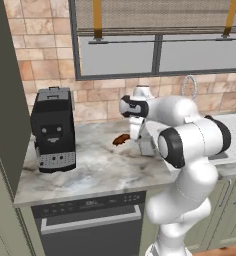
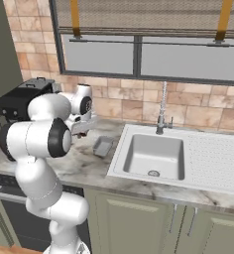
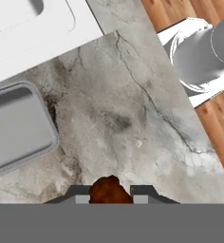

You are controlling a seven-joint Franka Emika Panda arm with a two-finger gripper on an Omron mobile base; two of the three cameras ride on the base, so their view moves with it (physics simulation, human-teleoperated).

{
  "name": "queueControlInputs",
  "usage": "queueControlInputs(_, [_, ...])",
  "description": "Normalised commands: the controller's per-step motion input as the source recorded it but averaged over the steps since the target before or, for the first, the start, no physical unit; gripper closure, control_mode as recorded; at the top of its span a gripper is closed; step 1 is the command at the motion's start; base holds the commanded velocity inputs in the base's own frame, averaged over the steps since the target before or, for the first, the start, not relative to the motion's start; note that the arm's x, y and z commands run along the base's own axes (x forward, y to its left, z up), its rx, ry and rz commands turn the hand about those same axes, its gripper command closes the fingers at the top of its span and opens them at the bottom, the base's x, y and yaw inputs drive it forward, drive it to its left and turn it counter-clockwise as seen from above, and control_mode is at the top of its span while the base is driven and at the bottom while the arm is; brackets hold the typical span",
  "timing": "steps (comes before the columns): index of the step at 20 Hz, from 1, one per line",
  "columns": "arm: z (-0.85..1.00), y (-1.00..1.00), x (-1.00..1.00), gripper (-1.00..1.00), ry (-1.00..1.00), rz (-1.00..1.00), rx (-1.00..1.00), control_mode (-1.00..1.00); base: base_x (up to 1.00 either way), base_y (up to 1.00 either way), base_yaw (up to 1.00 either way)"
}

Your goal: Retrieve the tupperware from the cabinet, then place the raw meat into the tupperware to avoid contamination.

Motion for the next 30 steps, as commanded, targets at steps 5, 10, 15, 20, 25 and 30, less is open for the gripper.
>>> queueControlInputs(5, [0.31,-0.22,0.03,1.0,0.16,0.0,-0.12,-1.0,0.0,0.0,0.0])
queueControlInputs(10, [0.12,-0.35,0.01,1.0,0.18,0.0,-0.15,-1.0,0.0,0.0,0.0])
queueControlInputs(15, [-0.01,-0.52,-0.03,1.0,0.05,0.0,-0.1,-1.0,0.0,0.0,0.0])
queueControlInputs(20, [-0.08,-0.42,-0.04,1.0,-0.04,-0.01,-0.04,-1.0,0.0,0.0,0.0])
queueControlInputs(25, [-0.05,-0.36,0.07,1.0,-0.02,0.0,-0.03,-1.0,0.0,0.0,0.0])
queueControlInputs(30, [-0.01,-0.31,0.15,1.0,-0.05,0.03,-0.03,-1.0,0.0,0.0,0.0])
